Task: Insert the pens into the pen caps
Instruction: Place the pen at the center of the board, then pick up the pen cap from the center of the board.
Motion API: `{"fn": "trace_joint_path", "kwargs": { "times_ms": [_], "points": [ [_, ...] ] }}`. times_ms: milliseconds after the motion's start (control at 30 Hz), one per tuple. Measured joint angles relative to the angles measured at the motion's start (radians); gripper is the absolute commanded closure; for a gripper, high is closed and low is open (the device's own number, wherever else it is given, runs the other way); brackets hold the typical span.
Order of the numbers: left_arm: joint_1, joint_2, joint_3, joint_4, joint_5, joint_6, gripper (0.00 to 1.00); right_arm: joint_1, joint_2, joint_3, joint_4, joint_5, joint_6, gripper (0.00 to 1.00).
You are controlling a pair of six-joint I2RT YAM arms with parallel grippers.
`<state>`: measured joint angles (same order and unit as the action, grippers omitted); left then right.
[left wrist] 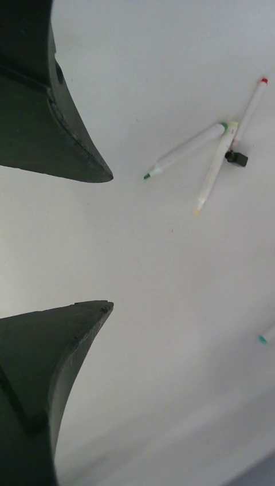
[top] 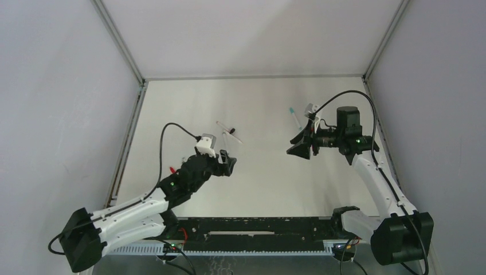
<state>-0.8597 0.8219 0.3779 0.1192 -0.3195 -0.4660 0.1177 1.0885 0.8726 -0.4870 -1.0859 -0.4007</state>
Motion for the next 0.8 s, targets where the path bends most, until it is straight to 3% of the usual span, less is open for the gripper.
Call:
{"fn": "trace_joint_path", "kwargs": {
  "times_ms": [300,600,667,800],
  "points": [
    [0.072,0.199,0.153,-0.001,-0.005,0.132,0.09,0.073,-0.008,0.000,0.043,0.077,-0.022,0.42],
    [0.223,0.444,0.413,-0.093,0.072,0.169,0.09,0.114,0.039,0.000,0.042,0.188,-0.066,0.43],
    [0.231,0.498,0.451,-0.118,0.079,0.174,0.14,0.124,0.053,0.000,0.041,0.217,-0.078,0.44],
    [0.236,0.621,0.530,-0.171,0.080,0.193,0.36,0.135,0.063,0.000,0.039,0.236,-0.091,0.43]
  ]
}}
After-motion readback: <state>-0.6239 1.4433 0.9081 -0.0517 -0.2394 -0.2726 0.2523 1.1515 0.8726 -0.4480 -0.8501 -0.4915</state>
